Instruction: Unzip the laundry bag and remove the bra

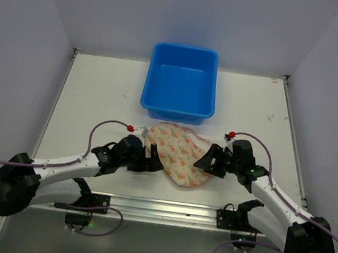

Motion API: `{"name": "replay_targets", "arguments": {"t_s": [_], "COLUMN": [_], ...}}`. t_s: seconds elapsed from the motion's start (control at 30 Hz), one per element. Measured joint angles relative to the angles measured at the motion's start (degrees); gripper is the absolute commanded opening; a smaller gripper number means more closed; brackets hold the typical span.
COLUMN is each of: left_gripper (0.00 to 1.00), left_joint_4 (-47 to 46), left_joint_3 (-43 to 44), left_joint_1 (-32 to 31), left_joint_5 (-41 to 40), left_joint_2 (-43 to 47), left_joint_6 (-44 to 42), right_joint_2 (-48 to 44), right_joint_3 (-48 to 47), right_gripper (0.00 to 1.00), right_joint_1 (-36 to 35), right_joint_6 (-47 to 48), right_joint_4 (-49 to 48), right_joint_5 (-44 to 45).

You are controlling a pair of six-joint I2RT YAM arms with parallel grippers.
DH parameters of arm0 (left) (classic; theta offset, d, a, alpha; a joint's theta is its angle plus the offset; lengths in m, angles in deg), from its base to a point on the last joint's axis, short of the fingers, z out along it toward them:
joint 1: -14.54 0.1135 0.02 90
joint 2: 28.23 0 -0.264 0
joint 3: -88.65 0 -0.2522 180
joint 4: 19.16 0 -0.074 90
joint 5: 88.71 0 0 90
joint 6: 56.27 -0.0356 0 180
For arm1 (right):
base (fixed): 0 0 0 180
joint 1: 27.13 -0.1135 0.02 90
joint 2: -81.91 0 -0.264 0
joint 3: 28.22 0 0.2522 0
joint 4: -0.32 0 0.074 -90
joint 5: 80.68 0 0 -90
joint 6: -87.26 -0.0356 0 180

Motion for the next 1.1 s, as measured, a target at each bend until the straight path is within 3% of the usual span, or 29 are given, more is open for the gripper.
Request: {"name": "replay_targets", "arguments": {"t_s": [0.33,0.53,0.63,0.73,0.77,0.87,0.97,1.1], "left_gripper": [0.95,0.82,0.73,0.53,0.4,0.19,0.02,0.0], "left_joint_4": [-13.73,-24.17,-28.3,-30.27,-30.64,-31.17,-31.52,-31.56], "left_joint_3": [-3.67,-4.46,-5.2,-5.55,-5.75,-6.82,-7.5,-8.35], "left_joint_1": [-0.11,-0.28,-0.37,-0.68,-0.79,-1.09,-1.11,-1.14], "left_joint_5": [2.36,2.51,2.21,1.4,1.09,0.09,-0.94,-2.01], "left_joint_2": [-6.88,-12.72,-15.06,-16.52,-17.03,-17.7,-17.68,-15.8], "left_joint_6": [7.06,13.42,16.46,18.69,19.26,20.98,21.99,23.02], "right_joint_2": [1.2,0.24,-1.66,-4.42,-5.53,-8.61,-11.37,-13.7], "right_joint_3": [-0.57,-1.01,-1.01,-1.01,-1.01,-1.01,-1.01,-1.01], "right_gripper": [0.68,0.69,0.69,0.7,0.7,0.7,0.7,0.7], "right_joint_1": [-1.4,-1.9,-1.99,-1.99,-1.99,-1.99,-2.01,-2.05], "right_joint_6": [-1.29,-1.64,-1.55,-1.16,-0.98,-0.31,0.46,1.97], "right_joint_4": [-4.2,-4.61,-4.57,-4.2,-3.98,-3.19,-2.16,-1.31], "right_joint_5": [-0.48,-0.44,-0.2,0.09,0.11,0.33,0.52,0.55]}}
